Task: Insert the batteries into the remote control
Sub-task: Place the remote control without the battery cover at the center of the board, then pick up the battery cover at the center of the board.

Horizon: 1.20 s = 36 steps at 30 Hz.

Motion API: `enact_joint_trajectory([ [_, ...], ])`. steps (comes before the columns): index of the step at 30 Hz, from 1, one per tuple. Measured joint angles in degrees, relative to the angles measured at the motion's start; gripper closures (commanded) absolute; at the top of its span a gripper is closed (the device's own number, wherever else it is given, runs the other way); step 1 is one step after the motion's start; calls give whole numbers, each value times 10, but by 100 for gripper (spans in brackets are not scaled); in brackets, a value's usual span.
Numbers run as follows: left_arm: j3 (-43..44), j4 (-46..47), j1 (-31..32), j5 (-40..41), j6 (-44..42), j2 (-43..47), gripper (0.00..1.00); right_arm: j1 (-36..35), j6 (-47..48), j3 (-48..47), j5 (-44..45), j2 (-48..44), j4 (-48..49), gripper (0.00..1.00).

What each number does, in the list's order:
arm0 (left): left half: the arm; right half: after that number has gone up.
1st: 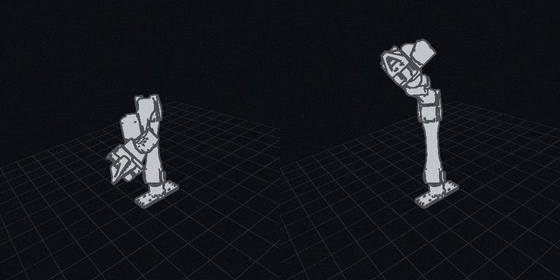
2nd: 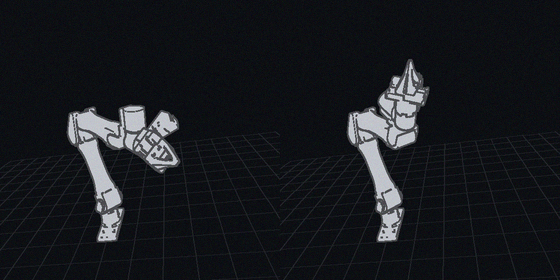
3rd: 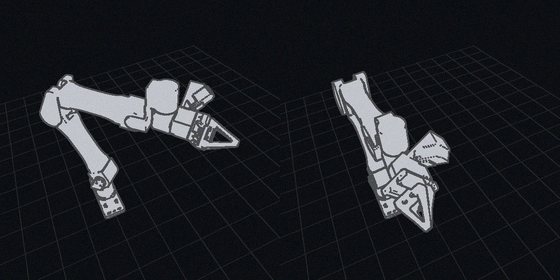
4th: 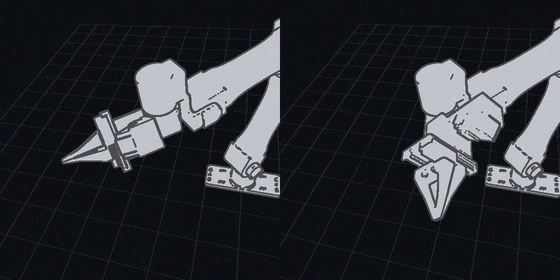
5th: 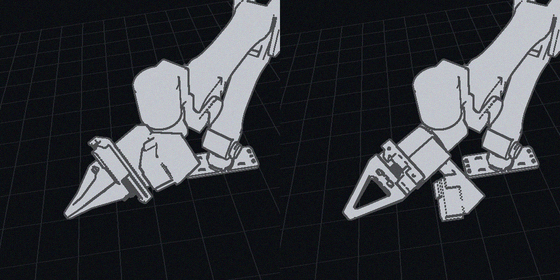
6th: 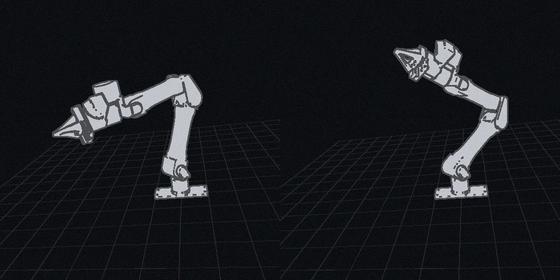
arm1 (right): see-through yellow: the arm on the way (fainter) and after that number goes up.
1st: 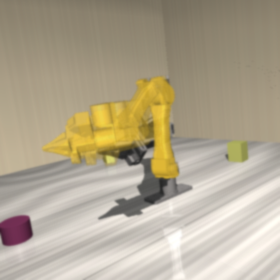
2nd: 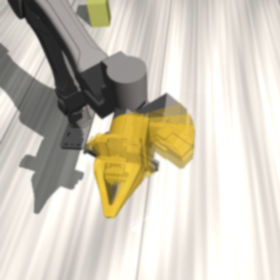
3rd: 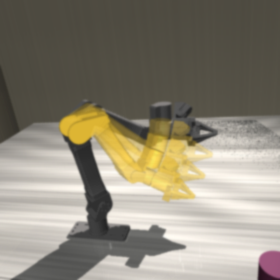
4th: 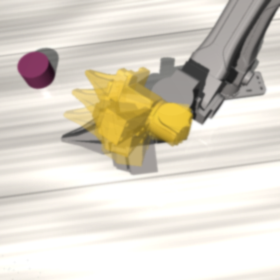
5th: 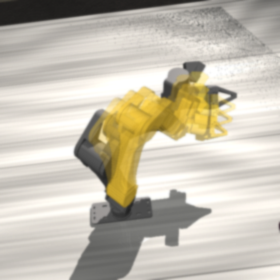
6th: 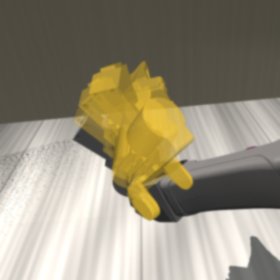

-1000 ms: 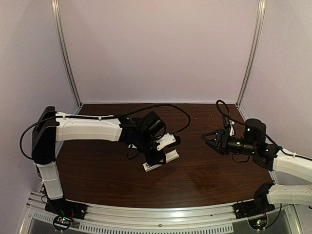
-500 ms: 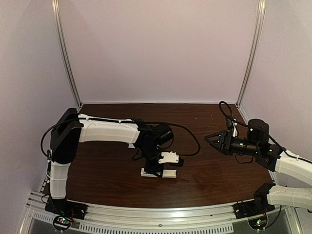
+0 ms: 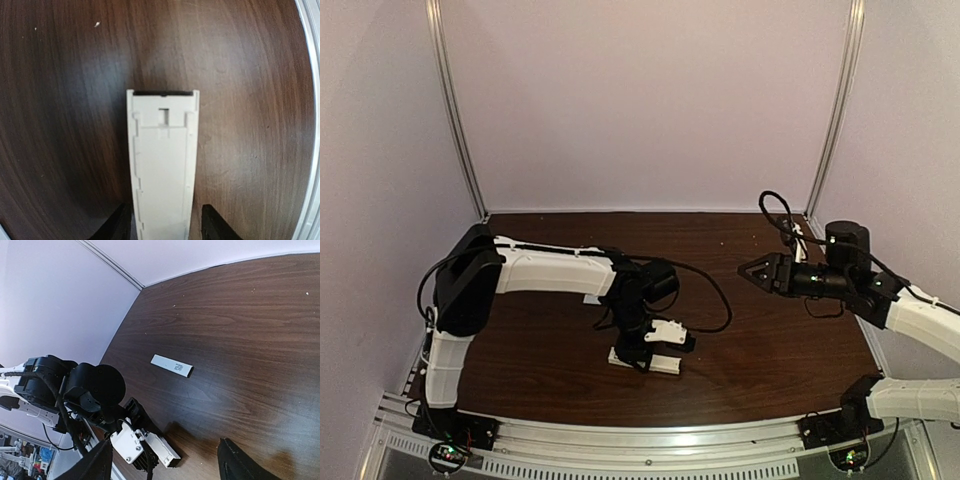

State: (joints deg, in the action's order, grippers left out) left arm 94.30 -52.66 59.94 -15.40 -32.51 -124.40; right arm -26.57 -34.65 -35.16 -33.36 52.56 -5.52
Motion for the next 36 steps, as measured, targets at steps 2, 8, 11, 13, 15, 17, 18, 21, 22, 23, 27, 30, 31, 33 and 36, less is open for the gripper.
enact_joint_trajectory([
  [2, 0, -2, 0, 1, -2, -2, 40, 0, 19, -16, 12, 2, -9, 26],
  [8, 12, -9, 0, -10, 4, 6, 14, 0, 81, -62, 61, 10, -24, 20],
  [11, 0, 8, 0, -15, 17, 51, 4, 2, 122, -107, 69, 45, -29, 16],
  [13, -21, 33, 0, -14, 30, 112, 3, 2, 148, -130, 68, 75, -27, 15],
  [15, -43, 57, -3, -14, 45, 183, 3, 2, 174, -148, 64, 109, -27, 13],
  [17, -66, 85, -13, -21, 65, 250, 3, 2, 200, -165, 56, 143, -33, 13],
  [18, -82, 104, -23, -29, 79, 285, 3, 2, 216, -177, 44, 164, -37, 12],
  [21, -144, 163, -74, -48, 129, 376, 2, -1, 269, -224, 13, 230, -59, 12],
  [22, -170, 185, -92, -52, 146, 400, 3, -5, 287, -244, 7, 254, -67, 12],
  [23, -196, 203, -109, -55, 163, 422, 3, -9, 304, -262, 4, 274, -75, 12],
  [27, -286, 258, -142, -65, 221, 490, 2, -45, 387, -366, 8, 382, -132, 13],
  [30, -307, 278, -142, -73, 250, 513, 3, -70, 436, -440, 15, 464, -174, 14],
  [31, -309, 285, -142, -74, 257, 518, 3, -76, 447, -459, 17, 488, -184, 14],
  [33, -310, 294, -142, -74, 269, 524, 3, -90, 469, -503, 23, 544, -211, 14],
  [36, -316, 309, -142, -73, 281, 532, 2, -109, 493, -550, 34, 611, -236, 14],
])
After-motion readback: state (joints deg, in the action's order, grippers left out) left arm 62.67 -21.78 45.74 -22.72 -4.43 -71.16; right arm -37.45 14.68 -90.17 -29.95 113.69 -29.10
